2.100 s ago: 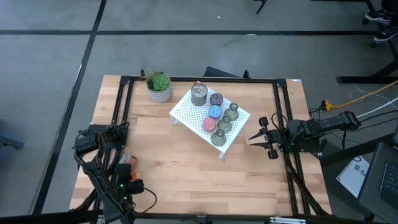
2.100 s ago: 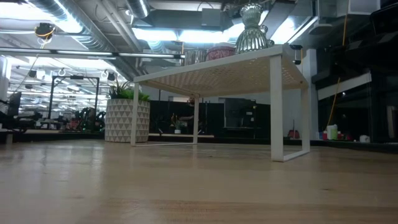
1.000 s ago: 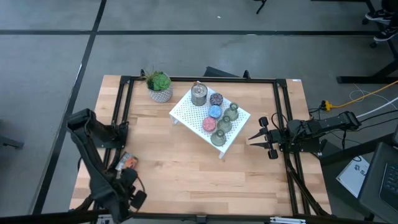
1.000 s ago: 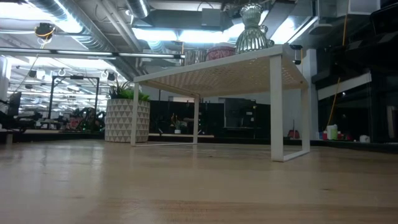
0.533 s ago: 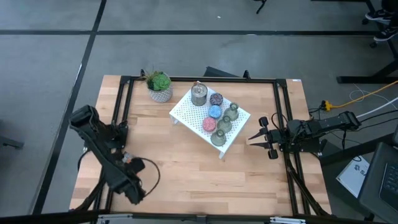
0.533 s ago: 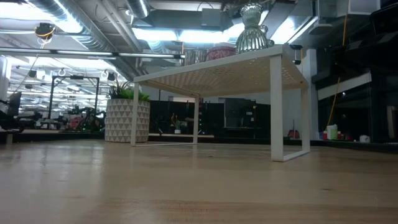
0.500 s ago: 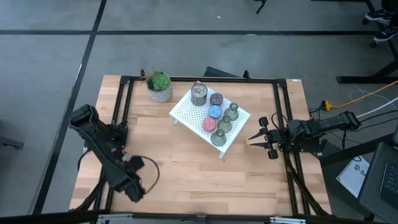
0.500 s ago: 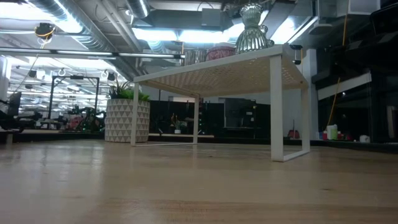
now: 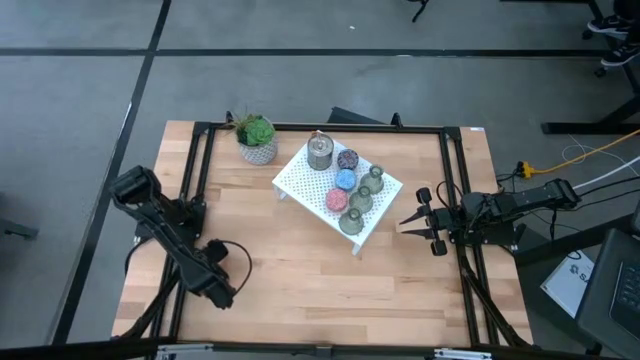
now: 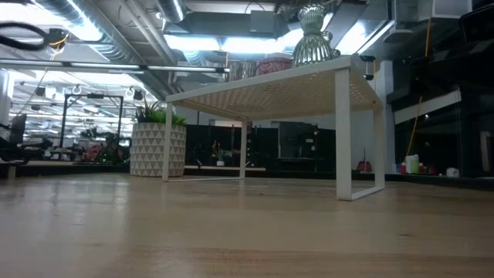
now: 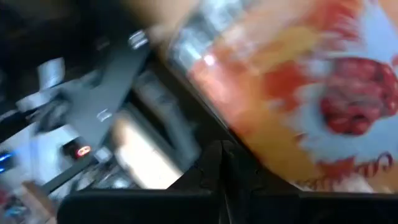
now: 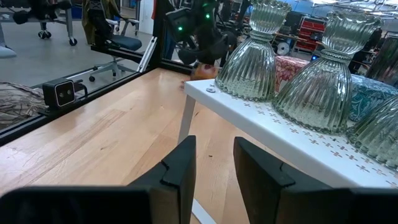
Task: Pick & Place candle stick holders
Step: Put the silver scented candle on the shelf aligned with the other silver scented candle on the shelf
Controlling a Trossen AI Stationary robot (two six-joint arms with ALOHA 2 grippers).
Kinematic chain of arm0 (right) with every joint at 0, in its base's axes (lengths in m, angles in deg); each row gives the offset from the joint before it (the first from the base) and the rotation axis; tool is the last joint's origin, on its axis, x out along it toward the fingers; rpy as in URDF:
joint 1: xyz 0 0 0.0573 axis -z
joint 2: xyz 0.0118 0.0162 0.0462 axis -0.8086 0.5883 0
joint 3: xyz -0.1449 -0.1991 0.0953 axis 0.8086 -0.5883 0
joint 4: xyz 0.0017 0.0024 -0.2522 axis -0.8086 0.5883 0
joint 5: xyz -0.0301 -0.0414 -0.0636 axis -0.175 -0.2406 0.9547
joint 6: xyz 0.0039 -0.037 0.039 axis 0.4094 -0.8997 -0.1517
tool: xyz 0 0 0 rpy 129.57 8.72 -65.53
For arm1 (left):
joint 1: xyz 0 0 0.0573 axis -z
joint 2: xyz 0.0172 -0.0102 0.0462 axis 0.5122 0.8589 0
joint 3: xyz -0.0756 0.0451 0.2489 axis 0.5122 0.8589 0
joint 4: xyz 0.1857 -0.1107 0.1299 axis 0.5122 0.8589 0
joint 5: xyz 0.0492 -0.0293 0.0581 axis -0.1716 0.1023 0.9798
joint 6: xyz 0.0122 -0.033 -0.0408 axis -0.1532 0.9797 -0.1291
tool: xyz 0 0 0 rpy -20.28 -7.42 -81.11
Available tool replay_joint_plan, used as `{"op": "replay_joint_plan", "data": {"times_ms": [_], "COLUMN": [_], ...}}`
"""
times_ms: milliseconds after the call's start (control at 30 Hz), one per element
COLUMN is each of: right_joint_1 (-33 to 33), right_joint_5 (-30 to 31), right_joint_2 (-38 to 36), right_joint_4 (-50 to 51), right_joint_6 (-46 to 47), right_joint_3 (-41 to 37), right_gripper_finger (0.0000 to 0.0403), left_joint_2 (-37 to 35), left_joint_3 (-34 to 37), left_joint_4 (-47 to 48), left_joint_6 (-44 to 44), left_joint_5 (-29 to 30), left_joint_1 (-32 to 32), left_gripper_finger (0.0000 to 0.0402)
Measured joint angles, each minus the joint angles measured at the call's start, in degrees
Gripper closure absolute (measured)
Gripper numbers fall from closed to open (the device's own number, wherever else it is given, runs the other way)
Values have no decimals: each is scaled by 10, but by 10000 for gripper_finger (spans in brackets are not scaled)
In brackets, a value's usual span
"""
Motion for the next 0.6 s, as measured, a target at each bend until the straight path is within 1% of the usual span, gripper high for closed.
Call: {"op": "replay_joint_plan", "data": {"times_ms": [100, 200, 333, 433, 500, 600], "right_joint_1": [0, 0, 0, 0, 0, 0], "right_joint_5": [0, 0, 0, 0, 0, 0], "right_joint_2": [0, 0, 0, 0, 0, 0], "right_joint_4": [0, 0, 0, 0, 0, 0], "right_joint_6": [0, 0, 0, 0, 0, 0], "right_joint_3": [0, 0, 0, 0, 0, 0], "right_gripper_finger": [290, 290, 290, 290, 290, 290], "left_joint_2": [0, 0, 0, 0, -2, -2], "left_joint_3": [16, 17, 12, -13, -39, -87], "left_joint_4": [-36, -62, -81, -75, -77, -79], "left_joint_6": [-4, -10, -54, -94, -135, -216], "left_joint_5": [27, 76, 128, 178, 205, 198], "left_joint_1": [-14, -30, -55, -73, -87, -119], "left_gripper_finger": [400, 400, 400, 400, 400, 400]}}
